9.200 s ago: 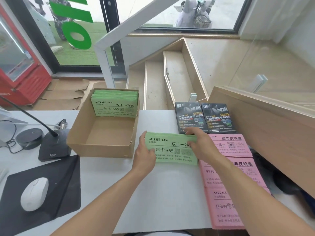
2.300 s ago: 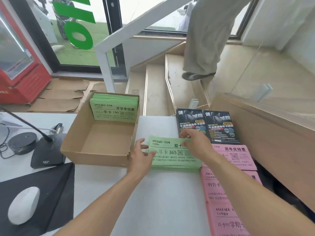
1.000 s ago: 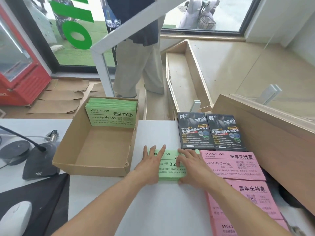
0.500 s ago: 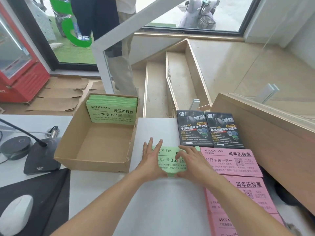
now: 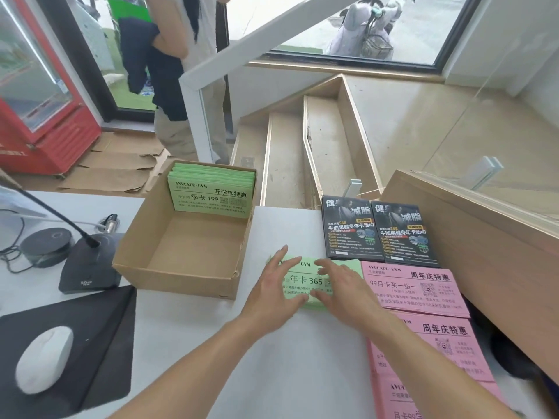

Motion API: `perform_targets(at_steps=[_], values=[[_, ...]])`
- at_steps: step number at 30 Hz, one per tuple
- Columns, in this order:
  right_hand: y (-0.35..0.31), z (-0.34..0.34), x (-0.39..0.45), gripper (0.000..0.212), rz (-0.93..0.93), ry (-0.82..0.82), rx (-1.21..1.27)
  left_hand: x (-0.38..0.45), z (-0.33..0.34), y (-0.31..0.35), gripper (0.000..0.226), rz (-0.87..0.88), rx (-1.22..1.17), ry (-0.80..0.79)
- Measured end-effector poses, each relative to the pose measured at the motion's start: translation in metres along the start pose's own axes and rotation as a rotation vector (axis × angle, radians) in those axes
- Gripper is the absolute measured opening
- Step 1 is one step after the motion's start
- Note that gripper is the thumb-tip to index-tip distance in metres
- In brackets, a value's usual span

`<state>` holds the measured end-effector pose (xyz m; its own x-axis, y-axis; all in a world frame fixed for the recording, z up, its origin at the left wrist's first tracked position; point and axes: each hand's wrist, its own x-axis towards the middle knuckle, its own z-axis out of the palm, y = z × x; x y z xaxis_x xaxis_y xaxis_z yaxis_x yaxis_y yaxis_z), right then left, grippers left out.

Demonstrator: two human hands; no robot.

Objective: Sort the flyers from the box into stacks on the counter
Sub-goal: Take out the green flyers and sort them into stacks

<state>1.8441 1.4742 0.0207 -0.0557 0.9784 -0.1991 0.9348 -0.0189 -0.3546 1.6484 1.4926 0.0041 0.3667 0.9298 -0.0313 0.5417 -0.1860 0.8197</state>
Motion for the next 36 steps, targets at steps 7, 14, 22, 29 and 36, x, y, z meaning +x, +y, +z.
perform_targets(at_steps=[7,14,22,29,36], values=[[-0.058,-0.007,0.026,0.047,-0.152,0.093,0.166,-0.022,-0.059,0.014,0.045,0.217,-0.086,0.423],[-0.152,-0.024,0.079,0.051,-0.271,0.128,0.245,-0.006,-0.153,-0.047,0.046,0.027,0.132,0.591],[-0.213,-0.019,0.16,0.064,-0.289,0.029,0.028,0.02,-0.207,-0.095,0.049,-0.115,0.276,0.401],[-0.214,-0.001,0.216,0.066,-0.214,0.036,-0.186,0.024,-0.204,-0.106,0.063,-0.149,0.257,0.293],[-0.204,0.013,0.206,0.061,-0.28,0.14,-0.225,0.024,-0.203,-0.104,0.074,-0.18,0.239,0.296]])
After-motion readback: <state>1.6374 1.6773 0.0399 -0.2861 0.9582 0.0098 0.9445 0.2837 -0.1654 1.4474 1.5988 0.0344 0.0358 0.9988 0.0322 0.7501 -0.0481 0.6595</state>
